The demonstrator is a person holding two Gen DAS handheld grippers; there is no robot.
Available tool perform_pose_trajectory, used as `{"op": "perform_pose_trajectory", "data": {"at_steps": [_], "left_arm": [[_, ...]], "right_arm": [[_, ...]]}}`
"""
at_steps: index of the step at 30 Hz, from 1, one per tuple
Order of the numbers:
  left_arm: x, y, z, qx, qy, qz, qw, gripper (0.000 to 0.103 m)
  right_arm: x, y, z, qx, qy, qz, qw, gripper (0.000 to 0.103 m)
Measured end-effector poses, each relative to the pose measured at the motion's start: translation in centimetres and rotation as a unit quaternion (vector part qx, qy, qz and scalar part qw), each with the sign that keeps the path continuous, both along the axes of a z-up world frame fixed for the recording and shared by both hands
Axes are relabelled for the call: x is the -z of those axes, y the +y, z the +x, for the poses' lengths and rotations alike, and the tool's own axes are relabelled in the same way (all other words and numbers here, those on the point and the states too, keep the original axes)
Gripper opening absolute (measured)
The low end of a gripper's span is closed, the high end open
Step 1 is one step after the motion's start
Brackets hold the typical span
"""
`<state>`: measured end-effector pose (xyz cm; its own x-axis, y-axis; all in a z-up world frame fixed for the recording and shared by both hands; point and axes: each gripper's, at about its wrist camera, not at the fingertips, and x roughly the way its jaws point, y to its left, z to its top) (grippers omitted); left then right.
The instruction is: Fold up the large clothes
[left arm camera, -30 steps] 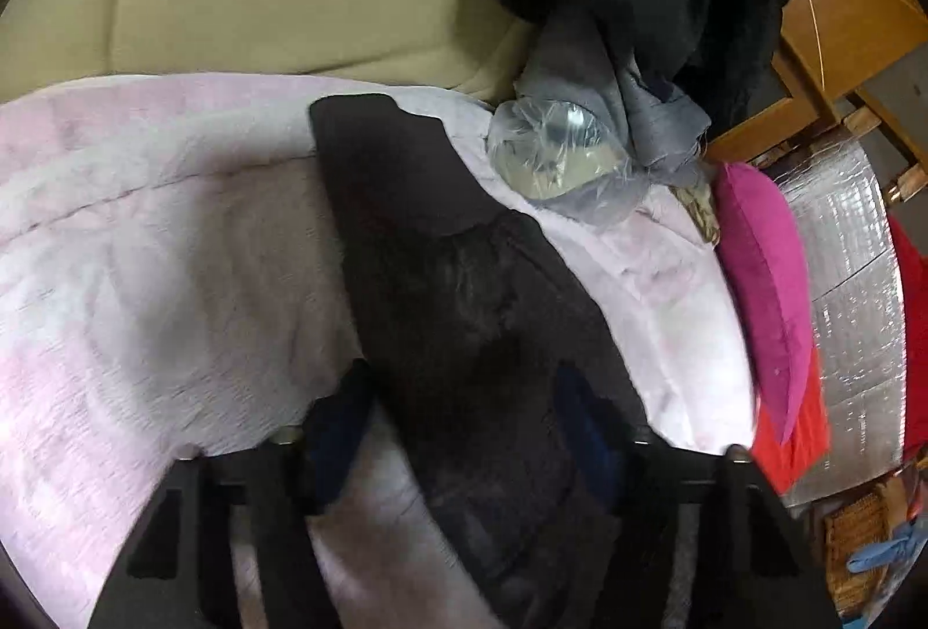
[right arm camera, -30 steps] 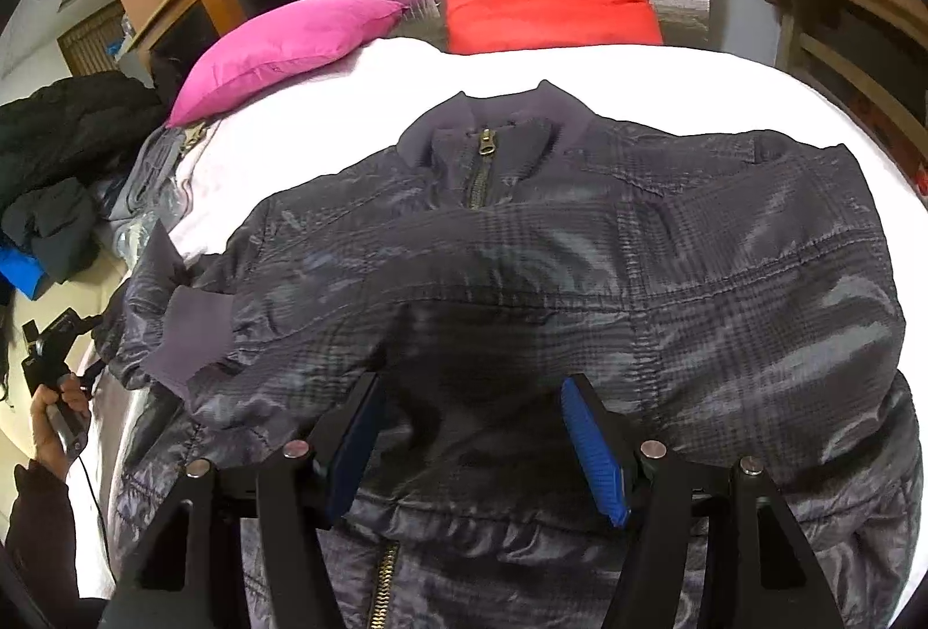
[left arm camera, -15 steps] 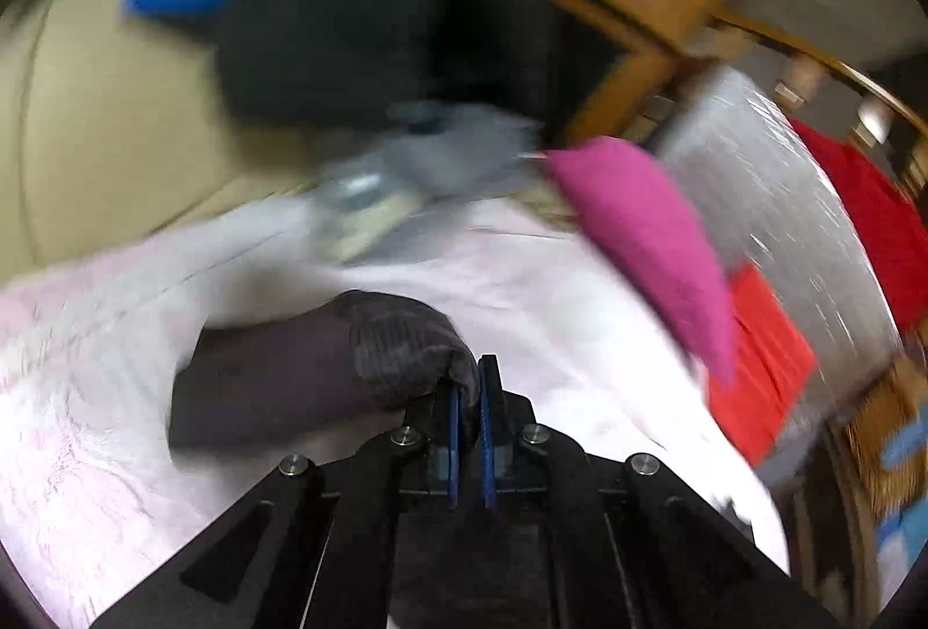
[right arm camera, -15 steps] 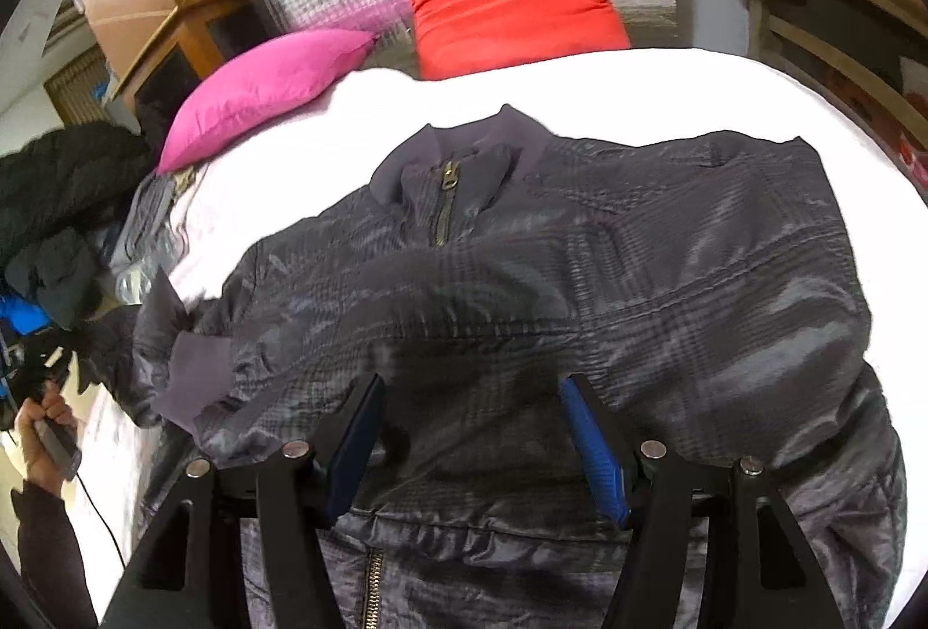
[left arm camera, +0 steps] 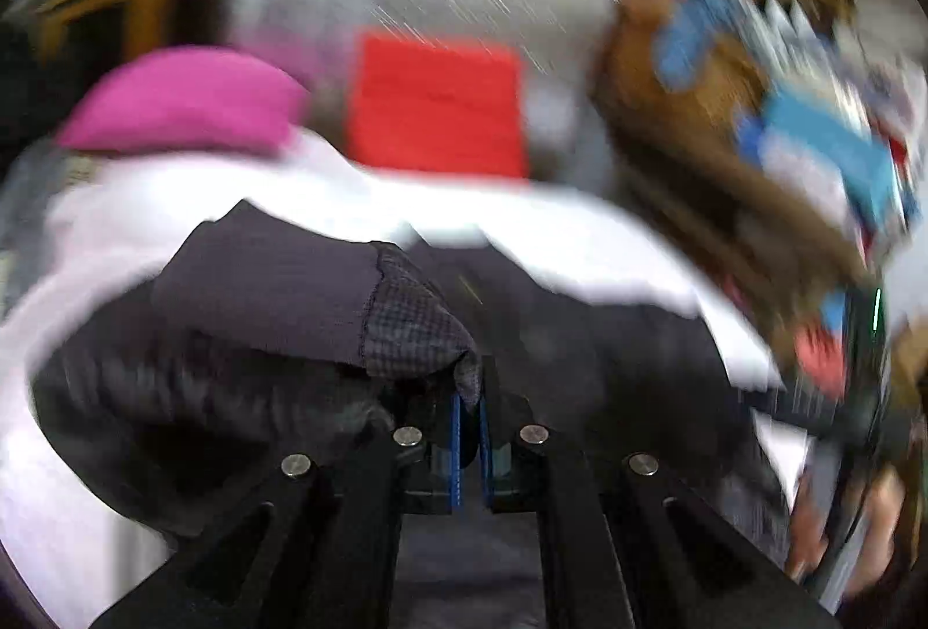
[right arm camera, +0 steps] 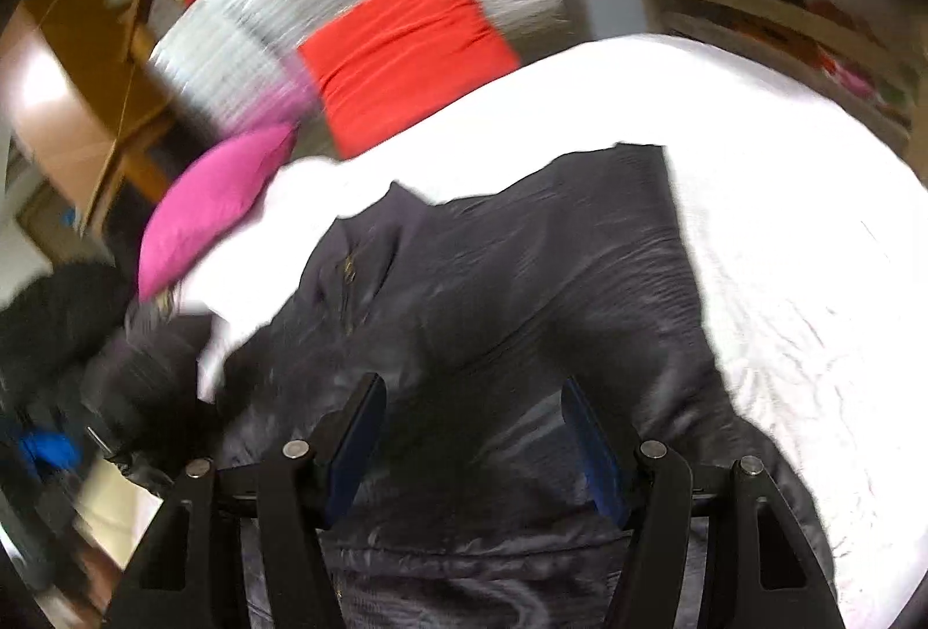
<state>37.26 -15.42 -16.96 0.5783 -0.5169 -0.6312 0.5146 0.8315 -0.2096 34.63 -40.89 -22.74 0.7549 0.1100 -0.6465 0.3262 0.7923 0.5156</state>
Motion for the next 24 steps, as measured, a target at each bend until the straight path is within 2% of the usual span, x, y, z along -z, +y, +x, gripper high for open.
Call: {"op": "perform_pose_trajectory", "data": {"at_steps": [2,3,5,7,8,10,11,12,14,15,17,19,20,22,24], "left_arm": [[2.9,-2.9,-0.6,0.035,0.051,0.047,0.9970,0.007],[4.1,-3.8,-0.9,0.043,0.071,0.071,0.9940,0.013],[4.7,-4.1,-1.8,0.056,0.088,0.087,0.9907,0.025],[3.2,-2.9,-2.9,0.078,0.088,0.063,0.9911,0.047],[2.1,-2.0,-3.3,0.084,0.078,0.047,0.9923,0.053],[-0.8,1.1,-4.2,0.072,0.037,0.011,0.9967,0.070],[-1.9,2.2,-4.5,0.064,0.021,-0.002,0.9977,0.073],[-3.2,4.2,-4.9,0.052,-0.003,-0.023,0.9984,0.077],[-4.5,7.8,-4.6,0.011,-0.039,-0.044,0.9982,0.079],[-4.9,9.8,-4.2,-0.025,-0.059,-0.042,0.9971,0.080],[-4.3,13.1,-2.9,-0.092,-0.063,-0.030,0.9933,0.080],[-2.2,16.9,-0.3,-0.168,-0.031,-0.034,0.9848,0.080],[-1.3,18.1,0.5,-0.188,-0.013,-0.039,0.9812,0.079],[1.0,20.5,2.8,-0.231,0.051,-0.053,0.9702,0.079],[2.3,22.1,4.2,-0.259,0.089,-0.080,0.9585,0.079]], "right_arm": [[0.0,-1.3,-0.2,0.009,-0.004,0.020,1.000,0.067],[0.0,-1.8,-0.3,0.011,-0.002,0.027,1.000,0.067],[0.2,-2.3,-0.2,0.009,0.001,0.037,0.999,0.067],[0.4,-2.1,0.3,-0.007,0.007,0.052,0.999,0.067],[0.5,-1.9,0.5,-0.017,0.008,0.057,0.998,0.067],[0.4,-0.9,0.9,-0.039,0.005,0.060,0.997,0.068],[0.2,-0.3,1.0,-0.051,-0.001,0.060,0.997,0.071],[0.1,0.2,1.0,-0.060,-0.006,0.060,0.996,0.078],[-0.7,1.9,0.9,-0.087,-0.026,0.055,0.994,0.079],[-1.0,3.2,1.0,-0.105,-0.034,0.047,0.993,0.079],[-1.4,5.6,1.2,-0.142,-0.038,0.025,0.989,0.079],[-1.5,9.0,1.7,-0.188,-0.033,-0.007,0.982,0.079],[-1.5,10.0,1.8,-0.199,-0.032,-0.018,0.979,0.079],[-1.9,13.2,2.4,-0.223,-0.035,-0.062,0.972,0.079],[-2.4,15.1,3.1,-0.233,-0.041,-0.081,0.968,0.079]]}}
